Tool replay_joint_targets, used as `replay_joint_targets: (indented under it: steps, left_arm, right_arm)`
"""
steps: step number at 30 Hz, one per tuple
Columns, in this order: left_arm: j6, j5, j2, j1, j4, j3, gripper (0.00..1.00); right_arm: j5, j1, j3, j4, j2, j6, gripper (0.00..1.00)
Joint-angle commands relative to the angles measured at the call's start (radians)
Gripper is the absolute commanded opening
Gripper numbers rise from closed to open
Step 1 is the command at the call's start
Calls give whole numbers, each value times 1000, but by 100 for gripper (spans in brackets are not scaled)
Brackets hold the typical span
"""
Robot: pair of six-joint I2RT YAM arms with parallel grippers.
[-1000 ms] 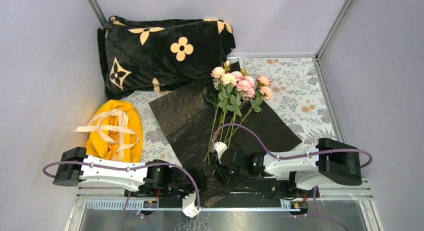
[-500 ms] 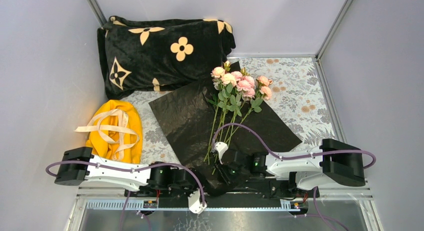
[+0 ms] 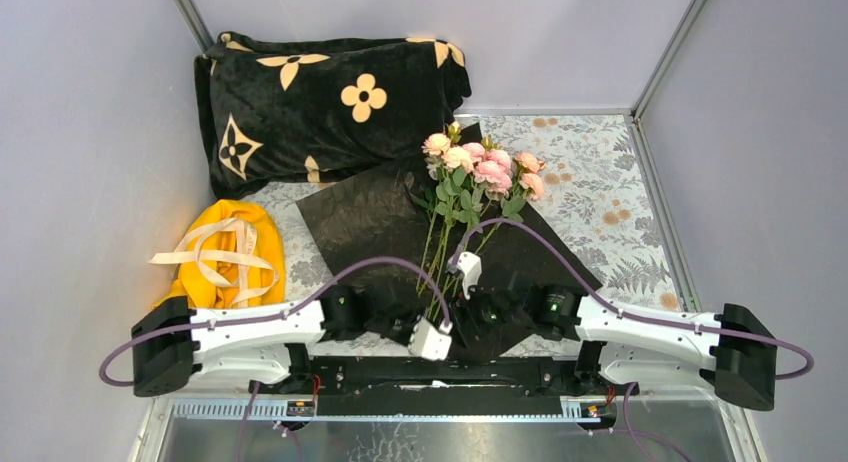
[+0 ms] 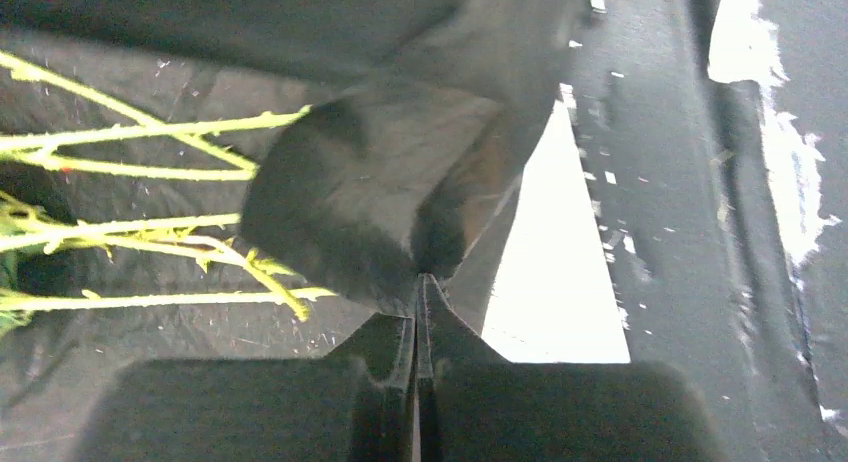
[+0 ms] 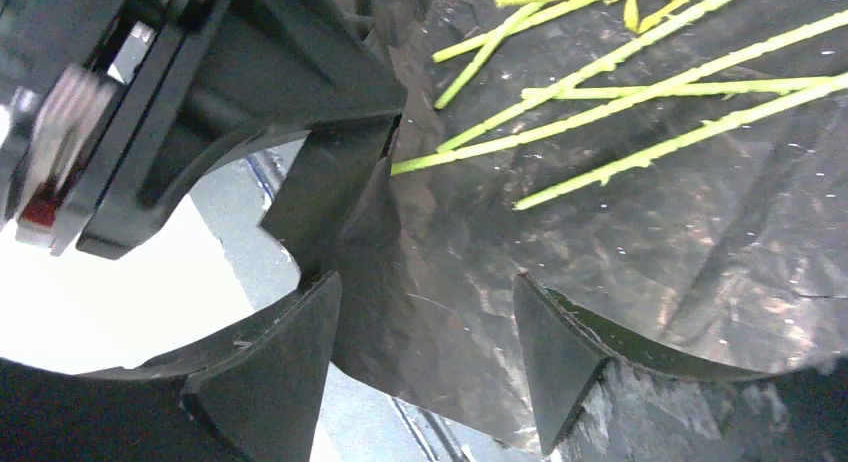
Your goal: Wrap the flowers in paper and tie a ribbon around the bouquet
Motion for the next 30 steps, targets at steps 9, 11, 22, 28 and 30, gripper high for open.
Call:
replay_joint_targets:
  steps: [9,11,22,28,30]
  left_arm:
    - [-45,292,247,374,-110,183,0]
    - [-40,312,269,395,-106,186,0]
    - [-91,341,274,454,-69,148,0]
    - [-98,353,270,456,-52,133,0]
    - [-99,351,269,457,-52,133,0]
  right_arm:
    - [-360,-261,27,-98,-81,-160,85]
    - [-413,-269,11,-81,-50,-151,85]
    - [-449,-269,-117,140,-37,7,82]
    - [-404,-268,-205,332,78,106,78]
    - [-430,-268,-225,414,113,138,75]
